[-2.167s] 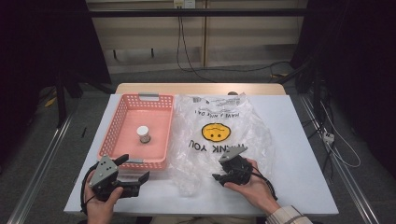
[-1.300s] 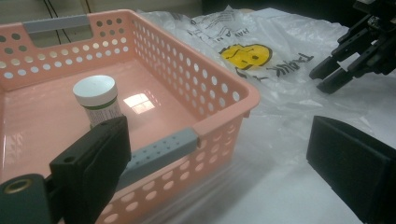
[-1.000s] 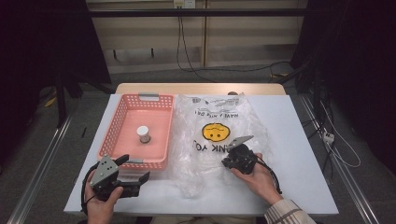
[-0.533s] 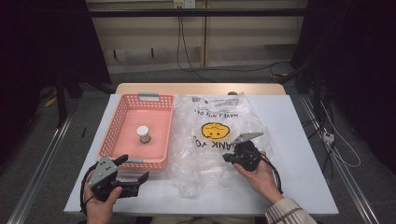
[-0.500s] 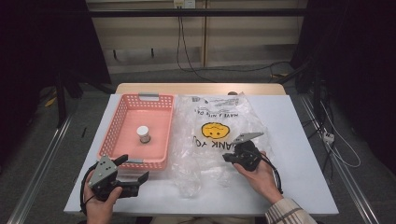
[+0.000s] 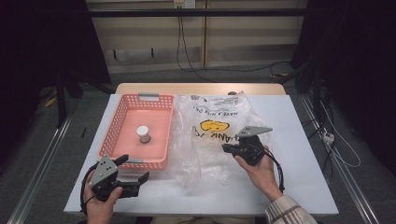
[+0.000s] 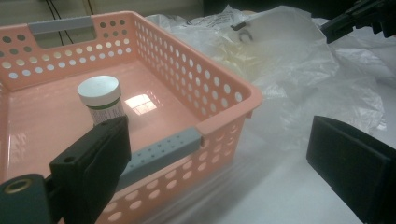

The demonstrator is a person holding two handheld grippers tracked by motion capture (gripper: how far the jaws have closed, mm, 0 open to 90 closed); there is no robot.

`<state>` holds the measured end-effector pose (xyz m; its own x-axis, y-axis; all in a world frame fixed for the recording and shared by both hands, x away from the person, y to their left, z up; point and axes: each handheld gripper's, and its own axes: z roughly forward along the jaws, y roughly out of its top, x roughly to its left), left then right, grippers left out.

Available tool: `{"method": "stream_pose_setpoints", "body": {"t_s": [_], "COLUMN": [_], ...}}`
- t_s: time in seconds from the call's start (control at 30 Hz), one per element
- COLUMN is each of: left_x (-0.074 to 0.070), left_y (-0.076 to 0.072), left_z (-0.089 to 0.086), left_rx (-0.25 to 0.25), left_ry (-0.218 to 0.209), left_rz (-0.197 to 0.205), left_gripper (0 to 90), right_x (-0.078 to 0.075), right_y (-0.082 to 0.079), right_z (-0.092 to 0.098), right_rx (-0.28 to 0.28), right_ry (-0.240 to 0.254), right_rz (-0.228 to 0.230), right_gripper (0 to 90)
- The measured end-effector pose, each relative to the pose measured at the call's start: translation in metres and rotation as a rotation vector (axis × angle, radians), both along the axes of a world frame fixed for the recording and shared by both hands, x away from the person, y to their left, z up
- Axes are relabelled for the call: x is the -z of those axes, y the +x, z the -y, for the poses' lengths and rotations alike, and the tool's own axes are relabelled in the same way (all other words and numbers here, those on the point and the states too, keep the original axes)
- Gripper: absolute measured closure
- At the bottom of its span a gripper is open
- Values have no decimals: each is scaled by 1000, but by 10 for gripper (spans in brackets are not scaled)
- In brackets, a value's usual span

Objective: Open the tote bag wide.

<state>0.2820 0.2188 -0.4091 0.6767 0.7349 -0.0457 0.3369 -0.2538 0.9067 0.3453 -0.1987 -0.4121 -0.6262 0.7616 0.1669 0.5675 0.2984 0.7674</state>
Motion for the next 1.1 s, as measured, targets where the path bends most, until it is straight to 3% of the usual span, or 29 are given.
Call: {"method": "stream_pose_setpoints", "body": {"t_s": [0.6, 0.9, 1.1], "left_x": [1, 1, 0], "left_y": [1, 2, 2], "left_z": [-1, -6, -7], "left_rx": [-3, -13, -15], "left_ry": [-2, -26, -25], "left_rz": [-5, -10, -8], "left_gripper": [61, 62, 61], "right_x": [-28, -34, -39], "right_y": [8, 13, 16], "right_z": [2, 3, 3], "right_rx": [-11, 2, 13], "right_ry": [22, 55, 104], "right_rz": [80, 104, 134], "right_gripper": [900, 900, 900]}}
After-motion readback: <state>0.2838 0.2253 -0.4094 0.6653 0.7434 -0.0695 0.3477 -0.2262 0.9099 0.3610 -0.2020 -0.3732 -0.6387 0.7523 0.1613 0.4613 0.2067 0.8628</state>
